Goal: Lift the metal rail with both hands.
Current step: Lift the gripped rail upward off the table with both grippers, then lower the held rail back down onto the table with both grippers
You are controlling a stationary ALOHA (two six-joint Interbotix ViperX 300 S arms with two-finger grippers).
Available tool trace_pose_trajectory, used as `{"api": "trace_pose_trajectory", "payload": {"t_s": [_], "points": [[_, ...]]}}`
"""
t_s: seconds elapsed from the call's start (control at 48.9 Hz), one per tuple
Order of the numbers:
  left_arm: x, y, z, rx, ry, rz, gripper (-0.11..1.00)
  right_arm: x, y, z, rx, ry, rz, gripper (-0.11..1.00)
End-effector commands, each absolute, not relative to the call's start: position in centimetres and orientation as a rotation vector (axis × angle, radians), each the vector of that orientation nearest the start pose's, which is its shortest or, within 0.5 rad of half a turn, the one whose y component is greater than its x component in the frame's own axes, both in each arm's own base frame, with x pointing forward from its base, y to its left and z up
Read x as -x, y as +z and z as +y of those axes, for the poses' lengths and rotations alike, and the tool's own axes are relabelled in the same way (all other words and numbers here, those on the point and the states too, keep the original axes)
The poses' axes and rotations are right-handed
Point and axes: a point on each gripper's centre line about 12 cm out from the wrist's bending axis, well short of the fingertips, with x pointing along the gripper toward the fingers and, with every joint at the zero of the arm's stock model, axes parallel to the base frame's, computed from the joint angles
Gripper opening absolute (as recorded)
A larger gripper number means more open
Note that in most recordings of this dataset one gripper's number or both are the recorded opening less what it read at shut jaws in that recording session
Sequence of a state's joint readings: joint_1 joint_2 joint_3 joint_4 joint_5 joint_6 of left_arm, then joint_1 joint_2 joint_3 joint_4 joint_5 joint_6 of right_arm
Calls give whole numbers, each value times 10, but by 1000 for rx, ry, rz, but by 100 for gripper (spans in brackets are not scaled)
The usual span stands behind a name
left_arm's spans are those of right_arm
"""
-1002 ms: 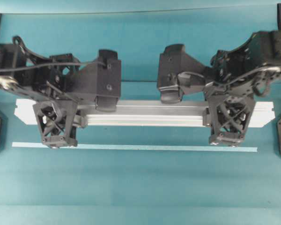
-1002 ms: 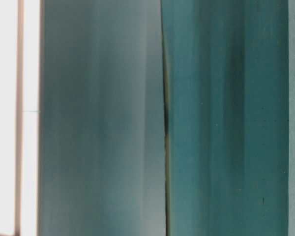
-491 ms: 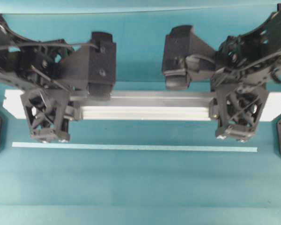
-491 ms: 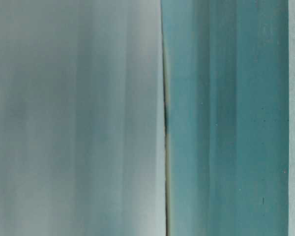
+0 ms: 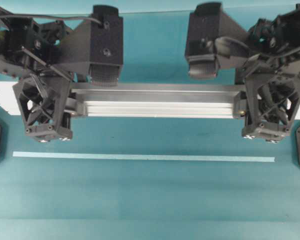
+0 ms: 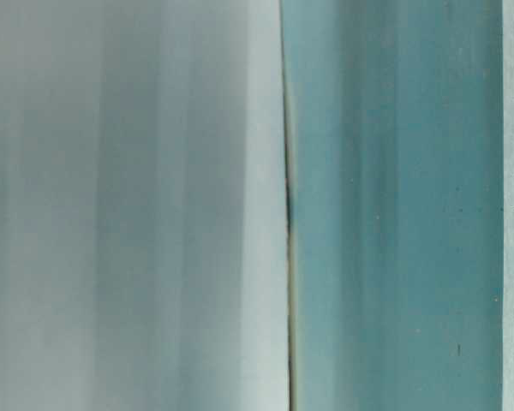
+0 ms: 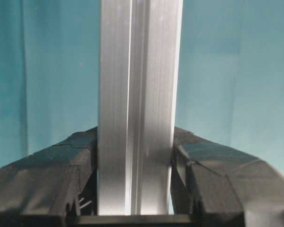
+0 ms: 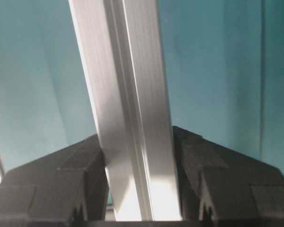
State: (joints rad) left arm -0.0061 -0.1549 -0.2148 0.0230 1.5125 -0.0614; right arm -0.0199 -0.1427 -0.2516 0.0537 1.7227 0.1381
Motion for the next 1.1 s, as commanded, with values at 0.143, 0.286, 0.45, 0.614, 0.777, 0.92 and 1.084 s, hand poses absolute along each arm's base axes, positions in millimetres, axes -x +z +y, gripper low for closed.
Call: {"api": "trace_pose_trajectory", "payload": {"t_s": [0.143,0.286,0.45,0.614,0.777,0.92,1.084], "points": [[-341,450,0,32,48,1080,36,-321,445,-2,-182,-80,1284,39],[-341,452,0,32,46,1074,36,-321,444,-2,-181,-79,1286,39],[-341,453,-1,31,45,1073,36,-321,443,-2,-182,-81,1291,39],[-341,453,-1,31,45,1074,36,-324,440,-2,-182,-81,1297,39],[-342,449,-1,30,45,1085,36,-328,428,-1,-179,-81,1331,39],[-343,434,0,26,45,1133,36,-335,404,1,-165,-70,1371,39],[-344,409,0,23,47,1188,36,-341,376,1,-166,-69,1376,39]]}}
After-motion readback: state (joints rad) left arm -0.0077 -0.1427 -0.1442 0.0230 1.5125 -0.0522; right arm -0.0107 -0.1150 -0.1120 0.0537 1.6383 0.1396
